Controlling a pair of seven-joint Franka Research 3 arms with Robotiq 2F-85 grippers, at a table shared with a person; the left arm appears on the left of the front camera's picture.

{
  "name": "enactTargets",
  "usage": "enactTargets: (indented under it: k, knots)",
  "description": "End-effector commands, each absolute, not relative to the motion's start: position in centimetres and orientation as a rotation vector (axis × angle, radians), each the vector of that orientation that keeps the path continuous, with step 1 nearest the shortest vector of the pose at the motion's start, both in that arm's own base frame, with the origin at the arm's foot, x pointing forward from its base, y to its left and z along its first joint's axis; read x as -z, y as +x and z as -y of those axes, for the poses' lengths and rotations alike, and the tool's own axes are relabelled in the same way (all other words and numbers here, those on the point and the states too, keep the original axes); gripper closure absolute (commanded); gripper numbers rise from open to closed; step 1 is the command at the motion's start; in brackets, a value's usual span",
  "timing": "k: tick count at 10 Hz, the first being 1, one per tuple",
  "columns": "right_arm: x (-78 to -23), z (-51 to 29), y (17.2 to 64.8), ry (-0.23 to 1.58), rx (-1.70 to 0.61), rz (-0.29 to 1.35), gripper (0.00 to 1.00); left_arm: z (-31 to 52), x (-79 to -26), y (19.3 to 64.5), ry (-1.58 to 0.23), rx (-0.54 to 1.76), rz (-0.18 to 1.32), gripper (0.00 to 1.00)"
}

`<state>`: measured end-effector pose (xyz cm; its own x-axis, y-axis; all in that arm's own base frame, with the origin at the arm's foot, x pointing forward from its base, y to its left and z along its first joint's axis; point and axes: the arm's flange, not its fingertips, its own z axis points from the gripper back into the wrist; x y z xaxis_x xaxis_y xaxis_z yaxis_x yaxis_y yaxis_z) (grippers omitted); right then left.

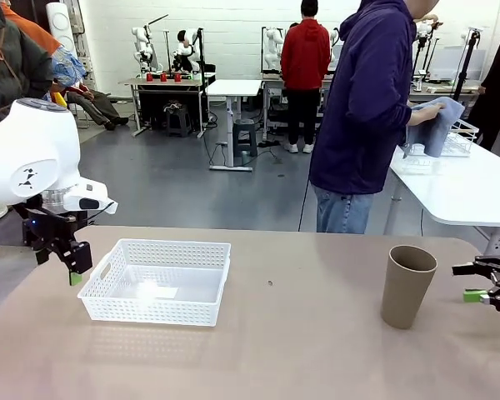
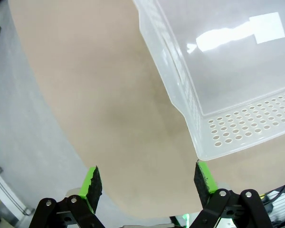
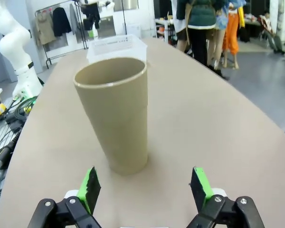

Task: Clean and organize the cups into the basket.
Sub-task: Pick up the Organizing basket and move it to the center of the table, then pick up the Reusable plastic cup from the right side of the table and place it inside the Organizing basket.

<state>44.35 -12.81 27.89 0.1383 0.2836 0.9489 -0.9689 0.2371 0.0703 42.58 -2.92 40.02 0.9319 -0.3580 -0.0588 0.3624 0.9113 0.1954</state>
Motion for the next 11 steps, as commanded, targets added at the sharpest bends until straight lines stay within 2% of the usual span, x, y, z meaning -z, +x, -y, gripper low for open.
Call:
enactTargets:
  k: [1, 5, 11]
  knots:
    - [-26.9, 10.4, 44.1, 0.896, -1.159, 1.083, 0.0, 2.2, -39.6, 43.2, 0.099, 0.218, -0.061, 0.0]
    - [-25.8, 8.9, 44.0, 0.923, -1.203, 1.087, 0.0, 3.0, -39.7, 43.4, -0.023, 0.112, -0.016, 0.0]
    - [-24.7, 7.5, 44.4, 0.958, -1.22, 1.127, 0.0, 5.0, -37.2, 43.5, 0.022, 0.085, 0.002, 0.0]
